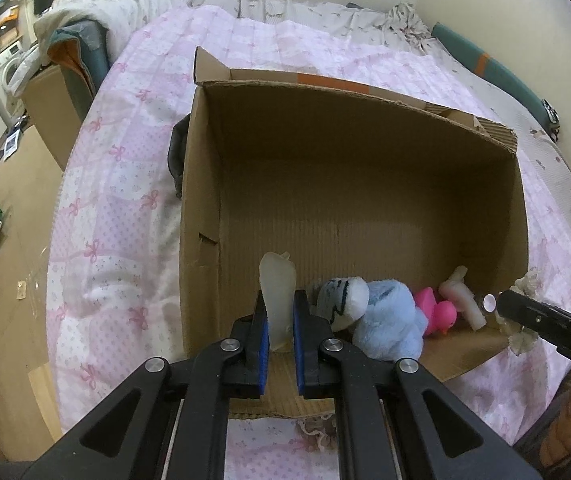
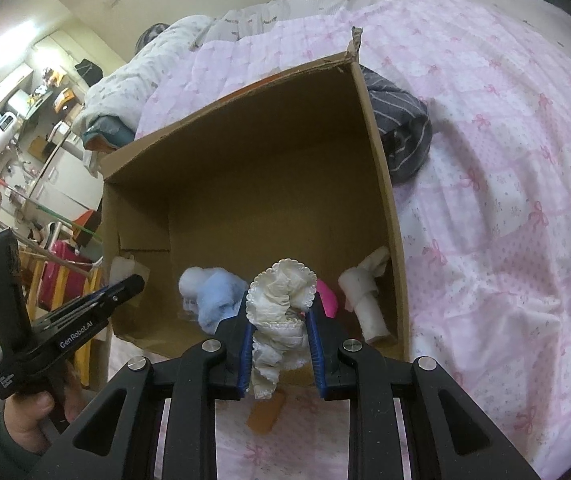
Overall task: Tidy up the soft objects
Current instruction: 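Carry the clear cup and white lace cloth over the box with both tools, then open the left tool dropping the cup while the right tool releases the lace cloth into the box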
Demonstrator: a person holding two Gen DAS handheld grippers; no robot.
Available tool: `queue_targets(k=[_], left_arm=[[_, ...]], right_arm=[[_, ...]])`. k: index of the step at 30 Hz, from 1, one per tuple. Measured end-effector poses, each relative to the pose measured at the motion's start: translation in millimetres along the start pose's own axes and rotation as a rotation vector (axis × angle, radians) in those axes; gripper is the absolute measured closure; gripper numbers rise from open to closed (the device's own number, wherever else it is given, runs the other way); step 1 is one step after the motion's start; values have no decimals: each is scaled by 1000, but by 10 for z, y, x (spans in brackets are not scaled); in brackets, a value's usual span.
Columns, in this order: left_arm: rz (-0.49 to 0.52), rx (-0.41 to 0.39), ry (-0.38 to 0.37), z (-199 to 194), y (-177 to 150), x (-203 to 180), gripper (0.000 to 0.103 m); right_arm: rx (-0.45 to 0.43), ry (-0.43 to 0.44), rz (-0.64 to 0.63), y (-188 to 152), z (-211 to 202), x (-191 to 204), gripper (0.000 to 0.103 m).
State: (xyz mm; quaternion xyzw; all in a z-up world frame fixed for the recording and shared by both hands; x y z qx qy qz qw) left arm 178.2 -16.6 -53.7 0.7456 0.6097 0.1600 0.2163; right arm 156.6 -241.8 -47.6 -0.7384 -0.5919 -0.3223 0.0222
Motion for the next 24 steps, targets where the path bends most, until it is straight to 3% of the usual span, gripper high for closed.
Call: queue_targets(k=[9,15,18,20,24], left_arm=[[4,-9,-22,7,-1,-13,92],[14,-25,-11,-22,7,-33,81],[20,-39,3,-50,22,-39,67],[36,-56,24,-88,41,-58,38],[62,-75,34,-135,49,-108,34]], right_arm=[[-1,-7,-14,1,9,40,78],[8,-13,-19,-9,37,50,78],[9,-18,-18,-5,47,55,78],[9,-22,-17,-2,52,52,78],[8,-24,-9,2,60,32,78]])
Point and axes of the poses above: each gripper's, at about its wrist camera, not at the fingertips, and z roughly the way its jaws point, x to its left, y to its top, the point moved 1 cm from there along z, roughly the way its jaws point, and after that the axes turned 10 degrees about z, right-handed, at the moved point
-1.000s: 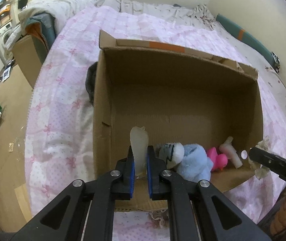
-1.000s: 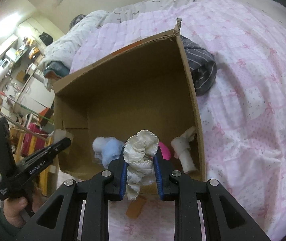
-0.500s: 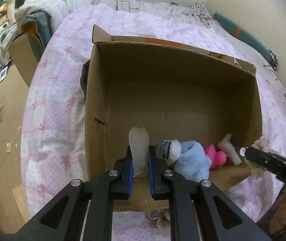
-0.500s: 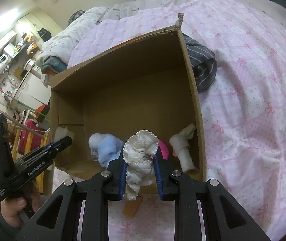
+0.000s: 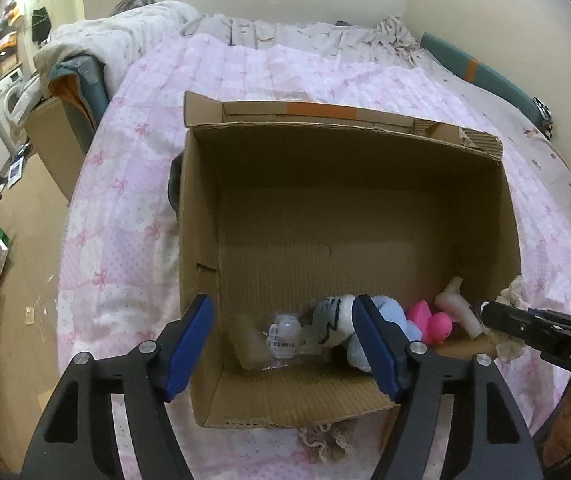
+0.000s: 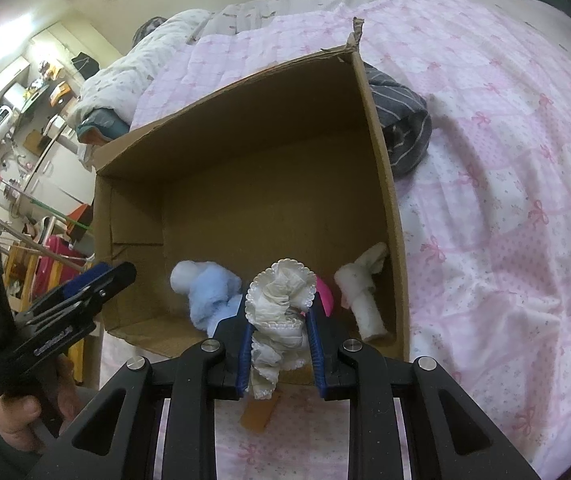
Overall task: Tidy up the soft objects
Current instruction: 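Open the left tool dropping the cup while the right tool releases the lace cloth into the box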
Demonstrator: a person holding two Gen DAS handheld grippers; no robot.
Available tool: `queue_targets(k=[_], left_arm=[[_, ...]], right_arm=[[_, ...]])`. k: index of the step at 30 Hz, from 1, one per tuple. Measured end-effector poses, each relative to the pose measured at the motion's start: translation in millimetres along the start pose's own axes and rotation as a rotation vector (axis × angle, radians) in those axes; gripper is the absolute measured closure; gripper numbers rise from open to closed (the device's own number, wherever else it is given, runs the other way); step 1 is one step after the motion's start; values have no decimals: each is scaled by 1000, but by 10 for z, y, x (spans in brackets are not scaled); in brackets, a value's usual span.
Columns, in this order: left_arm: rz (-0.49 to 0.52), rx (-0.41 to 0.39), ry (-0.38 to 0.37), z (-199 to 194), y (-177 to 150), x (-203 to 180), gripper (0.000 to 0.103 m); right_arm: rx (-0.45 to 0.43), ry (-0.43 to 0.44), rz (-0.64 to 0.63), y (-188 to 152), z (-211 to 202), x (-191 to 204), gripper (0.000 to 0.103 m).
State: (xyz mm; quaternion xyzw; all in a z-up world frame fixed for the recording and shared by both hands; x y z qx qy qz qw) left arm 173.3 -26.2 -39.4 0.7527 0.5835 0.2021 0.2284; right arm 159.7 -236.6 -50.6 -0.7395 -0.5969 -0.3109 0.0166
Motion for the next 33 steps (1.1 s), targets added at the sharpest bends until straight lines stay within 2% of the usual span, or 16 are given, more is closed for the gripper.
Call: queue_targets(k=[9,15,18,20,22,25,33], left_arm=[[4,6,15,9,18,13,34],[-22,-22,13,-47,38,64,34],[-23,-26,14,-60,40,78,34],[-24,-30,15,-72,36,84,34],[-10,-41,42,-91,29,76,34],[21,-49,67,-109,14,60,34],[37,-61,89,-237,-49,72,34]], right_arm=[[-6,8,-8,-8,-13,1,77],[-25,39,-28,-10,-62,41,75],[-47,61,-27,-7,-119,49,67],[-71,61,-22,-2,-165,49,41],[-100,79,-24,3,-234,60,40],[-131,77,-37,7,-297,94,33],[-128,67,-45,6,-303,101,33]])
Point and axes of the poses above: each gripper's, at about its wrist camera, not at the fingertips, and z roughly the way its jaws point, x to its left, y to its top, the point moved 1 cm from there along z, roughly the way its jaws point, and after that the axes turned 10 degrees about z, right-handed, at the moved point
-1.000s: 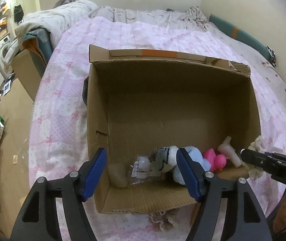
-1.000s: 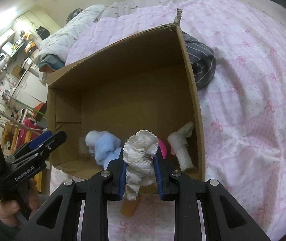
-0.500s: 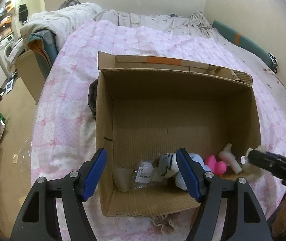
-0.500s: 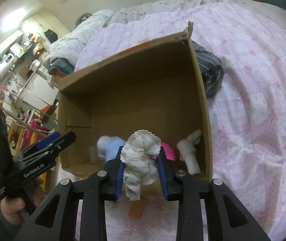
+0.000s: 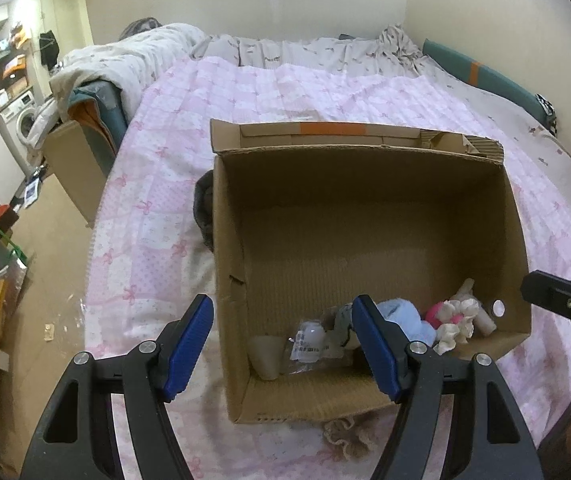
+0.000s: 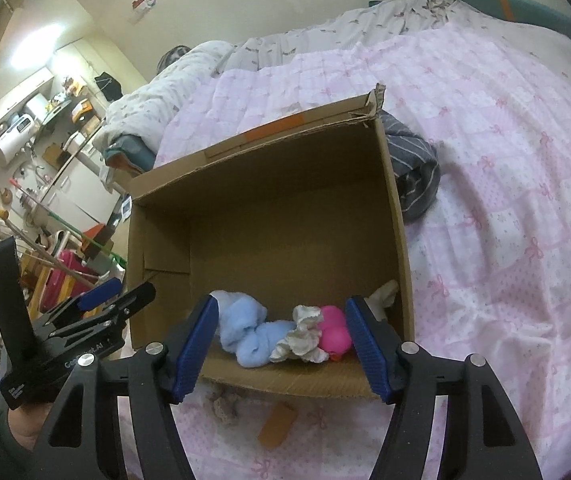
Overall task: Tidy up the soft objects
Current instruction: 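Open the left tool dropping the cup while the right tool releases the lace cloth into the box, then move both open tools out of the box toward the remaining items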
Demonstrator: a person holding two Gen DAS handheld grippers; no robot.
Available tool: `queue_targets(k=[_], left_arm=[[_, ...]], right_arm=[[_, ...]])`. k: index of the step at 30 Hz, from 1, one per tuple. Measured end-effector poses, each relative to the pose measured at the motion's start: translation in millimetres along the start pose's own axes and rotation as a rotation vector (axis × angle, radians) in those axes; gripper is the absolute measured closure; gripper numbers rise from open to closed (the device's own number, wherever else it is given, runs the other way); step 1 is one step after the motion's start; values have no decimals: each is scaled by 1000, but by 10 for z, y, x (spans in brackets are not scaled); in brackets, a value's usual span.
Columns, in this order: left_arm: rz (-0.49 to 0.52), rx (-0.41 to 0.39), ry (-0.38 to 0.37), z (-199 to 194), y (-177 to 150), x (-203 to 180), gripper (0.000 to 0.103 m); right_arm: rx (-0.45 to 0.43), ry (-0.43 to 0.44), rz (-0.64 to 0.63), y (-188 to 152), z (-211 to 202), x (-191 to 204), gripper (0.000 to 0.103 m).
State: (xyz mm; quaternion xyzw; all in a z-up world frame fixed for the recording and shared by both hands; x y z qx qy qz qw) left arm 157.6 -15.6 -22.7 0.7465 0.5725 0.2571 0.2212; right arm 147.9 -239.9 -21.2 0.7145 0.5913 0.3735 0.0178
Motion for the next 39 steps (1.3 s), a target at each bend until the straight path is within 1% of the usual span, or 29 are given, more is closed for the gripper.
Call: queue_targets(k=[3,6,9,15,19,22,26,30,33,36,39], left_arm=[[6,-8,12,-101,-41,33,34],[17,-29,38,-243,-62,75,34],[-2,-39,41,-364,-111,129,34],[-37,-29,37,-540,-277,152,34],[-27,-7,29,-614,-417,62,34],[-43,8,29,-657,-533,40,34],[-104,38,20,-653,-684,70,34],[-152,73,22,-578,-773,127,34],[-178,104,31,-500,-803,178,34],[-230,136,4,-427,-844,238,34],[-261,154,-20,-384,-866,263,34]], right_arm=[[-8,-4,-9,-22,-25,10,33],[-7,16,-18,-60,-71,39,33],[-29,2,-49,-119,-167,94,33],[-25,7,-54,-226,-281,134,33],[-29,-15,-42,-333,-312,144,33],[0,-17,-22,-441,-295,129,33],[39,-38,-17,-579,-268,93,33],[77,-60,-26,-652,-224,45,33],[120,-83,-3,-687,-117,-12,33],[173,-98,16,-710,31,-60,33],[225,-118,-5,-774,162,-44,33]])
Point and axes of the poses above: each gripper's, at about its wrist camera, not at the fingertips, and z roughly the way its jaws point, x to its left, y to its top, the point moved 1 cm from there along z, roughly the way its jaws point, and after that the axes turned 10 degrees about z, right-handed, at the moved point
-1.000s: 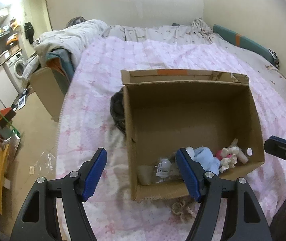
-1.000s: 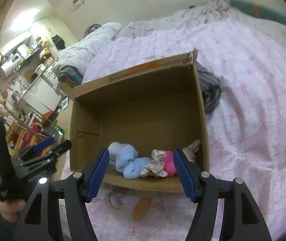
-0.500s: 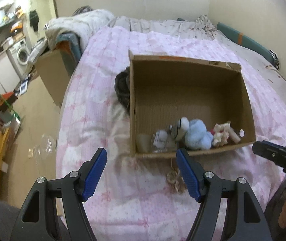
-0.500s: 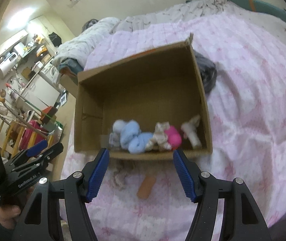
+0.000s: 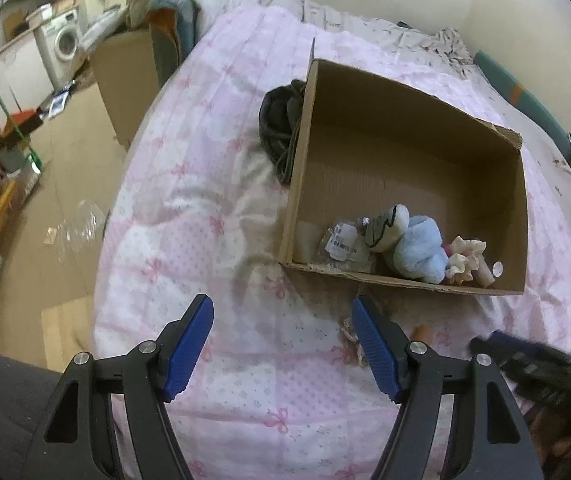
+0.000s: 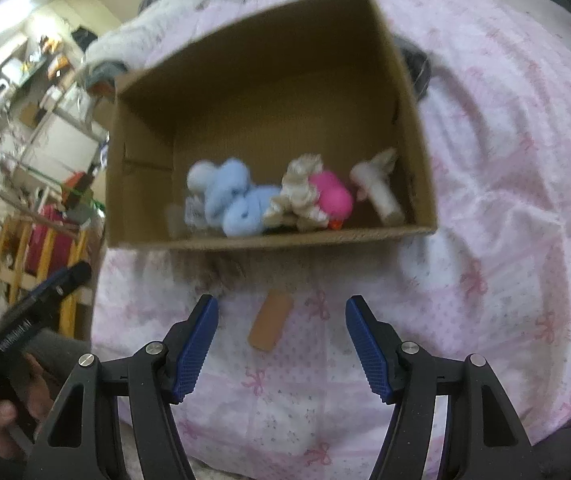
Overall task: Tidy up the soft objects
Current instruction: 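Move both open tools out of the box toward the remaining items, then grasp the tan foam cylinder with the right tool while the left tool grasps the beige lace scrunchie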
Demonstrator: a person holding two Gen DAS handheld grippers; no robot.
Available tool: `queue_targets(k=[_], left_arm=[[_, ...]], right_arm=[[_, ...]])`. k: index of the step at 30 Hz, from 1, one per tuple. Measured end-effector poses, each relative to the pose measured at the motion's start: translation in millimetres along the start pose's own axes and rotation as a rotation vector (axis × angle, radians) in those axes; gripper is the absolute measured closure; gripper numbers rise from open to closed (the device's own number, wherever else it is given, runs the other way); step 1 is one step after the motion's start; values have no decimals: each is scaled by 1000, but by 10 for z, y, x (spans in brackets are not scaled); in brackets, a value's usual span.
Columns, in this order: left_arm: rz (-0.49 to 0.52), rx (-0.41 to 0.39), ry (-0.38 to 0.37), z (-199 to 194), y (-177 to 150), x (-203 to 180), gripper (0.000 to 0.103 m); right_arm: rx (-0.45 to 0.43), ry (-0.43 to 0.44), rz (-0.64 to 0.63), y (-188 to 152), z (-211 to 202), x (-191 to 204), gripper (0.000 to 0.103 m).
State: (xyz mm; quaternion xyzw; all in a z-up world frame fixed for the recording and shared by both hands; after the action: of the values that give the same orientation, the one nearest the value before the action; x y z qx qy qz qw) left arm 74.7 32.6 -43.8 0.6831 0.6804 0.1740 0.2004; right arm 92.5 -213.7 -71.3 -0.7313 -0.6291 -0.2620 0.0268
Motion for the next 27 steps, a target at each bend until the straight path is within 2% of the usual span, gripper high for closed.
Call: queue_targets(k=[3,7,10,12,14,18,20,22,23,25,27], left_arm=[[-1,13,-2,28,3,-17,34],[-2,28,-12,53,-7,-39,34],[11,31,-12,64,-10,-68,34],[18,37,-7,84,-10,-78,34],[18,46,-7,118,-10,-84,34],[15,60,-7,187,-5,-104,34],[21,63,-5,210,-7,-118,34],[30,68,-3,237,-7,-132,34],[35,72,-1,253,-9,-139,34],[45,78,3,275,-17,-153,34],[53,80,7,292,-23,-153,34]], right_arm=[[69,-33,-47,-71,188,76,33],[120,-89,-117,-136,438,194,33],[143,-96,-101,-110,593,211,34],[162,-85,-55,-82,698,179,39],[179,-80,-28,-81,792,155,49],[171,-112,-50,-99,903,175,54],[168,-148,-70,-114,919,203,69],[175,-150,-77,-131,930,205,73],[177,-157,-80,-133,936,205,82],[188,-148,-82,-125,932,195,91],[183,-136,-78,-162,907,210,96]])
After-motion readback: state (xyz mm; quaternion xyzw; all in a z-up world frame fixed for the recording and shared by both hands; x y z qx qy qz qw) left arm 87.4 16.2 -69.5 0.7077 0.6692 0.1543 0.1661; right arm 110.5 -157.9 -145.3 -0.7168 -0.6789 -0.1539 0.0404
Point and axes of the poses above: each gripper's, at about its wrist camera, not at the fingertips, and z roughly the way its jaws point, x to its left, y to its top, the point moved 1 cm from there along z, roughly the way its jaws point, and after that the axes turned 10 degrees about z, right-handed, at the moved point
